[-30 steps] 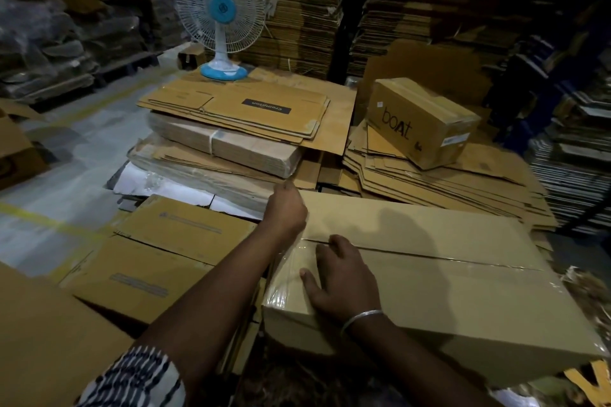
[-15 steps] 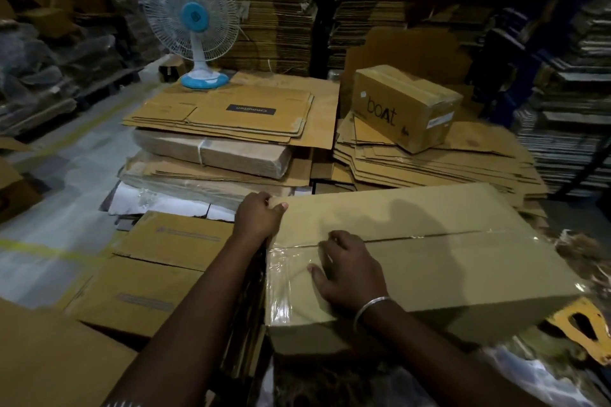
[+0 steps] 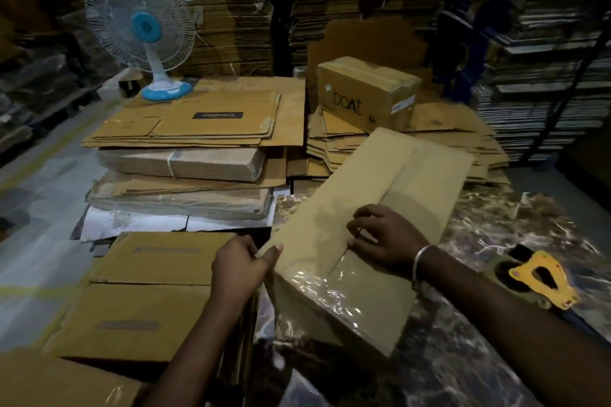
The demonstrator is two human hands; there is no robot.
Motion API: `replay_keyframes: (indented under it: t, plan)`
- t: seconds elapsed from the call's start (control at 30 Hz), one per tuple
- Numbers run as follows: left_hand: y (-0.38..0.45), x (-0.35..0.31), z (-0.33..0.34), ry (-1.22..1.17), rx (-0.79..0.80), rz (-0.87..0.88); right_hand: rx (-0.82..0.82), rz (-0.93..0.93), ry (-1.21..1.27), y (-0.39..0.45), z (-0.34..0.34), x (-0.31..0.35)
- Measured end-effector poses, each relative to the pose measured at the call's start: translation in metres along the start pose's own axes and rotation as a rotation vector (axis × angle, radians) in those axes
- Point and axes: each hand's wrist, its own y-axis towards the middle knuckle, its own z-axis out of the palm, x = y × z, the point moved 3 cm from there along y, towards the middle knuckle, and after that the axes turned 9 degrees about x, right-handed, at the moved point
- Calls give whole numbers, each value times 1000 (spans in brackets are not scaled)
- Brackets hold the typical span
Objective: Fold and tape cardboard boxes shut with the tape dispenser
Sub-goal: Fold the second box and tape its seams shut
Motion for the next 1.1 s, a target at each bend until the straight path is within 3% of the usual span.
replay_keyframes:
  t: [0.13, 0.23, 0.37, 0.5, 0.67, 0.83, 1.1]
  plan:
    - [-14, -18, 23, 69, 119, 62, -4, 0, -21, -13, -16, -38]
    - [-23, -31, 41, 69, 216, 88, -117, 61, -115, -27, -27, -62]
    - [-20, -51, 58, 49, 359, 108, -286, 352, -151, -46, -32, -92]
    - [3, -79, 67, -55, 396, 91, -332, 669, -83, -70, -34, -107]
    - [51, -121, 100, -41, 519, 59, -439, 1010, 320, -107, -14, -119]
    - [68, -142, 118, -158, 598, 86, -463, 1032, 593, -119, -6, -108]
    - [69, -142, 125, -167, 516, 26, -434, 1049, 586, -113, -20, -102]
